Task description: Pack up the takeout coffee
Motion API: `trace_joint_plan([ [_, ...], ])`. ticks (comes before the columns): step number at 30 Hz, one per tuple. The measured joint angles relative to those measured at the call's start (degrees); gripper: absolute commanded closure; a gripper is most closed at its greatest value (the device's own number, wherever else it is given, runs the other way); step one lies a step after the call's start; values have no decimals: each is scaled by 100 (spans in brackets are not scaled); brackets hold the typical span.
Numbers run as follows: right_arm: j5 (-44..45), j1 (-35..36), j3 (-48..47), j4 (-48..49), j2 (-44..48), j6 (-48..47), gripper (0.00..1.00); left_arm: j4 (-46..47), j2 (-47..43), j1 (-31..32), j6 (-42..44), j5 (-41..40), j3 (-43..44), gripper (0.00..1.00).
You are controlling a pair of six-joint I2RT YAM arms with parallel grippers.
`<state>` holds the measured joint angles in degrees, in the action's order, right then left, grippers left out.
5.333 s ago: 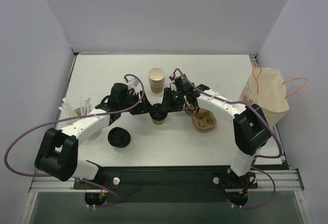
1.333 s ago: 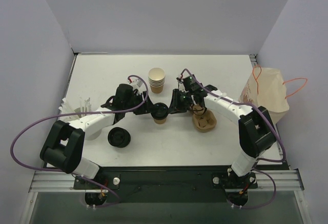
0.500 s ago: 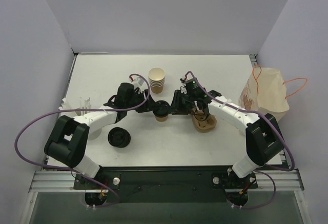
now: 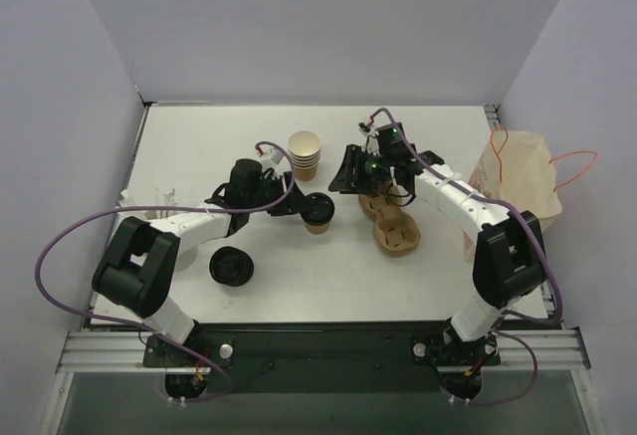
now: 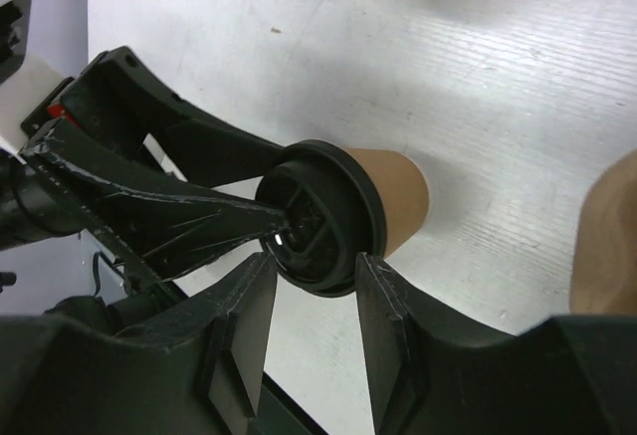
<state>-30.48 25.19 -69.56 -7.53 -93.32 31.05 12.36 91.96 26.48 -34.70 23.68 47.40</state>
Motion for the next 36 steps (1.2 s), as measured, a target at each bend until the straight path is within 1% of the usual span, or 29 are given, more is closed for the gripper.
trace_joint_plan([
  [3, -345, 0, -192, 2, -201, -164, 58, 33, 48, 0, 0, 39, 28, 41],
  [6, -555, 2, -315, 9, -417, -306, 58, 35, 72, 2, 0, 50, 50, 41],
  [9, -651, 2, -365, -17, -629, -411, 62, 31, 76, 7, 2, 48, 61, 41],
  [10, -669, 2, -402, -17, -726, -435, 65, 31, 79, 9, 4, 48, 63, 41],
  [12, -678, 2, -444, 4, -909, -466, 69, 31, 79, 11, 4, 42, 63, 41],
  [13, -669, 2, -444, -2, -997, -481, 73, 31, 79, 11, 7, 39, 63, 41],
  [16, -728, -7, -407, 85, -1128, -485, 78, 35, 81, 15, 17, -9, 63, 42],
  [22, -597, 17, 37, 579, -874, -481, 81, 90, 76, 33, 17, -96, 42, 43],
  [26, -498, 44, 149, 713, -793, -452, 80, 140, 48, 44, 4, -146, 2, 44],
  [30, -450, 66, 162, 723, -761, -411, 75, 120, 37, 44, -11, -177, 11, 41],
  [32, -420, 72, 162, 704, -737, -382, 70, -4, 35, 44, -2, -195, 81, 38],
  [33, -400, 74, 162, 678, -717, -348, 65, -120, 35, 44, 4, -205, 149, 37],
  [36, -308, 79, 136, 485, -715, -275, 61, -616, 37, 42, 85, -245, 409, 32],
])
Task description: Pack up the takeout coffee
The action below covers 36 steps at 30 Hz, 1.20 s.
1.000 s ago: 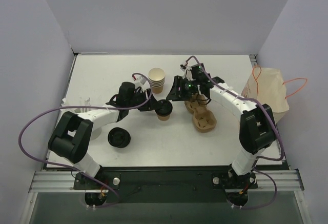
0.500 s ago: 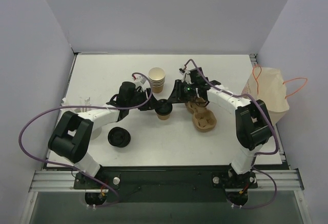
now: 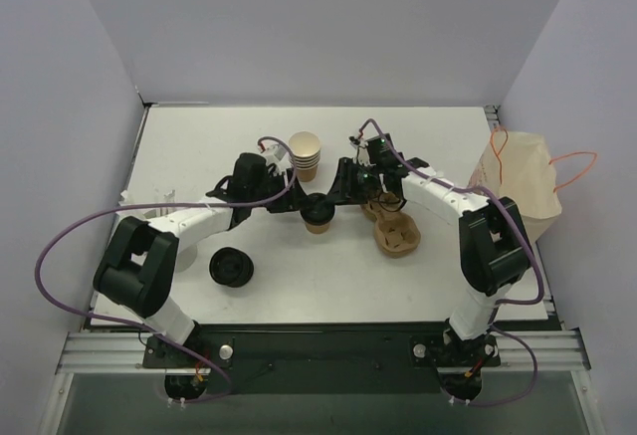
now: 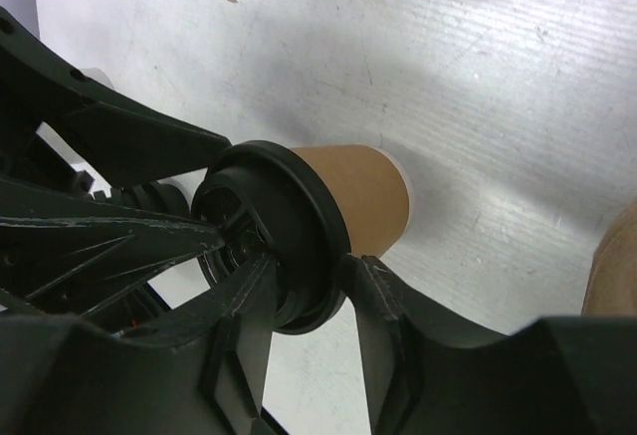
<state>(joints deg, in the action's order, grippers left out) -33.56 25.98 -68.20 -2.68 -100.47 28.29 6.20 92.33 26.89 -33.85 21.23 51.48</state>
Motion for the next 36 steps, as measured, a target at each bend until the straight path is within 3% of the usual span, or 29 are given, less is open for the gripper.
trace_joint_plan([
  [11, 417, 39, -424, -699, 404, -212, 57, -1399, -55, -26, 278, 2, 1303, 22],
  [19, 1300, 509, -970, -1272, 485, -861, 59, -2280, -1032, -66, 684, -549, 1357, 7],
  [29, 2118, 992, -1626, -1768, 57, -1464, 65, -2734, -3324, -374, 1198, -1217, 501, 3],
  [36, 2271, 1005, -1679, -1941, -295, -1646, 69, -2879, -4218, -376, 1801, -1543, -365, 4],
])
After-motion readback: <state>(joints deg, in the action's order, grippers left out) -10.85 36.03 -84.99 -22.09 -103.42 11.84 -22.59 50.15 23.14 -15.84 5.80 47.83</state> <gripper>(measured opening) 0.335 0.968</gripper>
